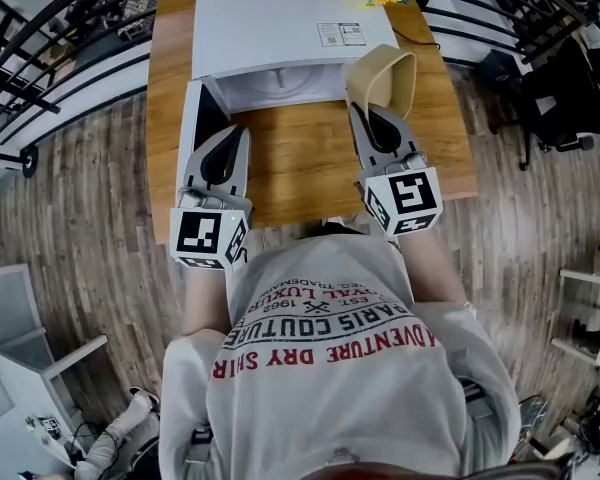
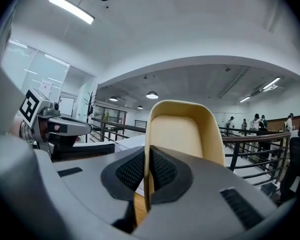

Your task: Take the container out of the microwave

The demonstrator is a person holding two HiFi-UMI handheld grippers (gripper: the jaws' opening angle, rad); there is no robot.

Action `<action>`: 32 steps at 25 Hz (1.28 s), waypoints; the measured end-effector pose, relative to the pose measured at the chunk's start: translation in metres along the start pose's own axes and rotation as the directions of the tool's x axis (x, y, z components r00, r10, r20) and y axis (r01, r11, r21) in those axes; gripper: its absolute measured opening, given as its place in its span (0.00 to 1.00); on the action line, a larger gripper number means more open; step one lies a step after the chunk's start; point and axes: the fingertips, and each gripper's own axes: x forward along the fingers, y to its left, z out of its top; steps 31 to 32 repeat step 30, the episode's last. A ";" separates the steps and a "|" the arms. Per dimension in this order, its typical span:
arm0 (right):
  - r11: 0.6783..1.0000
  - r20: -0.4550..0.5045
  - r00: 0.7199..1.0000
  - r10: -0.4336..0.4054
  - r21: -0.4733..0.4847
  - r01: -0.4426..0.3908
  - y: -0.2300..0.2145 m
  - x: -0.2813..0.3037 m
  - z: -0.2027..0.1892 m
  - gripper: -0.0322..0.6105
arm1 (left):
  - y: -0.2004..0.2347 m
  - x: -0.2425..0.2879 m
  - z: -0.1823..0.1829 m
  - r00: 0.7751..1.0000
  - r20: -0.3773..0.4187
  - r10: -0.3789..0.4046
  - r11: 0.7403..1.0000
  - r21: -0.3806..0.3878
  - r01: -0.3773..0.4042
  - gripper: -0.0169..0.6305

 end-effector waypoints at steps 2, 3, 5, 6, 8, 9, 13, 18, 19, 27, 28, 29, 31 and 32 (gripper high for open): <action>1.000 0.001 1.000 0.003 0.005 -0.003 -0.001 0.001 -0.001 0.10 | -0.001 0.002 -0.001 1.000 -0.002 -0.002 1.000 -0.001 0.002 0.05; 1.000 0.000 1.000 0.004 0.006 -0.004 -0.001 0.002 -0.001 0.10 | -0.001 0.003 -0.001 1.000 -0.003 -0.003 1.000 -0.001 0.003 0.05; 1.000 -0.001 1.000 0.009 0.004 -0.009 0.000 0.003 -0.001 0.10 | 0.000 0.004 -0.001 1.000 -0.004 -0.004 1.000 -0.001 0.004 0.05; 1.000 -0.001 1.000 0.010 0.002 -0.010 0.001 0.003 -0.001 0.10 | 0.000 0.004 -0.001 1.000 -0.005 -0.003 1.000 -0.001 0.003 0.05; 1.000 -0.001 1.000 0.013 0.000 -0.013 0.001 0.003 -0.001 0.10 | -0.001 0.004 -0.001 1.000 -0.005 -0.002 1.000 -0.002 0.002 0.05; 1.000 0.000 1.000 0.013 0.001 -0.013 0.001 0.002 -0.001 0.10 | -0.001 0.005 -0.001 1.000 -0.005 -0.002 1.000 -0.003 0.002 0.05; 1.000 0.005 1.000 0.010 0.008 -0.010 0.000 0.002 -0.001 0.10 | -0.002 0.006 -0.002 1.000 -0.006 -0.004 1.000 -0.003 0.004 0.05; 1.000 0.009 1.000 0.000 0.030 0.000 -0.003 0.001 -0.001 0.10 | -0.003 0.007 -0.003 1.000 -0.011 -0.004 1.000 -0.005 0.004 0.05; 1.000 0.009 1.000 -0.003 0.031 0.003 -0.004 0.001 -0.002 0.10 | -0.003 0.008 -0.003 1.000 -0.012 -0.004 1.000 -0.004 0.004 0.05; 0.999 0.005 1.000 -0.019 0.029 0.019 -0.010 0.002 -0.004 0.10 | -0.006 0.014 -0.004 1.000 -0.015 -0.005 1.000 -0.005 0.005 0.05; 0.999 0.005 1.000 -0.018 0.030 0.018 -0.011 0.001 -0.004 0.10 | -0.007 0.015 -0.004 1.000 -0.015 -0.005 1.000 -0.005 0.005 0.05; 0.999 0.006 1.000 -0.018 0.031 0.018 -0.011 0.001 -0.004 0.10 | -0.008 0.015 -0.004 1.000 -0.016 -0.004 1.000 -0.005 0.004 0.05; 0.999 0.006 1.000 -0.018 0.032 0.017 -0.011 0.000 -0.004 0.10 | -0.009 0.015 -0.004 1.000 -0.016 -0.004 1.000 -0.006 0.004 0.05; 0.999 0.006 1.000 -0.018 0.032 0.017 -0.011 0.000 -0.004 0.10 | -0.009 0.015 -0.004 1.000 -0.016 -0.004 1.000 -0.006 0.004 0.05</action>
